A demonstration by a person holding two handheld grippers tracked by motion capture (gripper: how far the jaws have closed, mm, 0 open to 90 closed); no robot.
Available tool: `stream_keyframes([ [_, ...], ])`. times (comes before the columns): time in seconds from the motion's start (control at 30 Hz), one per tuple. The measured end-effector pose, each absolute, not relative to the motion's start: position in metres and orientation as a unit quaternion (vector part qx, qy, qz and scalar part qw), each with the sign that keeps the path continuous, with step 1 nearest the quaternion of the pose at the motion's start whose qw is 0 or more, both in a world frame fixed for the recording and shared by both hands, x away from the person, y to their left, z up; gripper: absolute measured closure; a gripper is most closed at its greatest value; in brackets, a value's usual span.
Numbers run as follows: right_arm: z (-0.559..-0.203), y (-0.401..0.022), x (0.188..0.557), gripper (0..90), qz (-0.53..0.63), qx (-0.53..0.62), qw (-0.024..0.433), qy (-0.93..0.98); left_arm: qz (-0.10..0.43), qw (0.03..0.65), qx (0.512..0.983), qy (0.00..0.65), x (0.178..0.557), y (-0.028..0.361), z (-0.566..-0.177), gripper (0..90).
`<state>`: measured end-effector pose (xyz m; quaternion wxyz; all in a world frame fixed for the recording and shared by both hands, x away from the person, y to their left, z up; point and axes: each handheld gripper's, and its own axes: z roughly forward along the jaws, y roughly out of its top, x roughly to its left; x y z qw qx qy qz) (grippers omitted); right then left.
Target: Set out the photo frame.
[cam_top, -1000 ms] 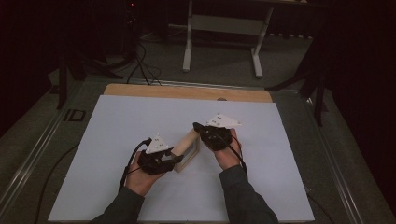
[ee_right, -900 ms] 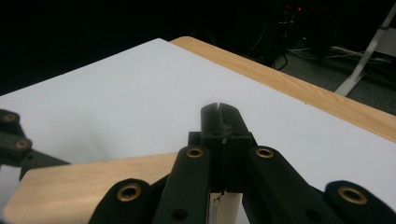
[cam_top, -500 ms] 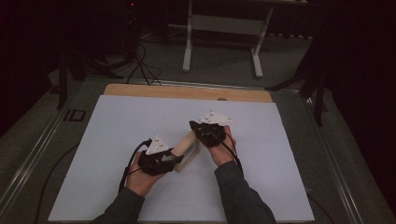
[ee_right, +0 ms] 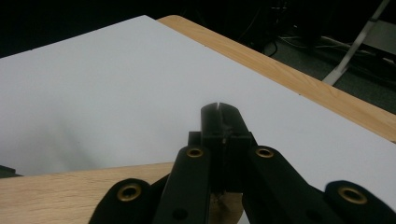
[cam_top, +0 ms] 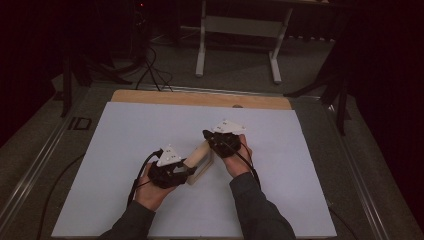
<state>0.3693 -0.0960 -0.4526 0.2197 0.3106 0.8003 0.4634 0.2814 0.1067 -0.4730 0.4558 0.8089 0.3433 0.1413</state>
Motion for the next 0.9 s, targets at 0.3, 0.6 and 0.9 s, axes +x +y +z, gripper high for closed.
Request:
stream_keyframes([
  [0.3, -0.452, -0.098, 0.368, 89.9, 0.462, 0.31, 0.22, 0.801, 0.142, 0.453, 0.807, 0.35, 0.283, 0.11, -0.473, 59.8],
  [0.6, -0.452, -0.1, 0.366, 89.9, 0.46, 0.311, 0.22, 0.802, 0.146, 0.451, 0.802, 0.362, 0.286, 0.117, -0.473, 58.6],
  [0.9, -0.451, -0.102, 0.365, 89.9, 0.458, 0.311, 0.215, 0.805, 0.152, 0.448, 0.799, 0.371, 0.289, 0.12, -0.474, 56.9],
])
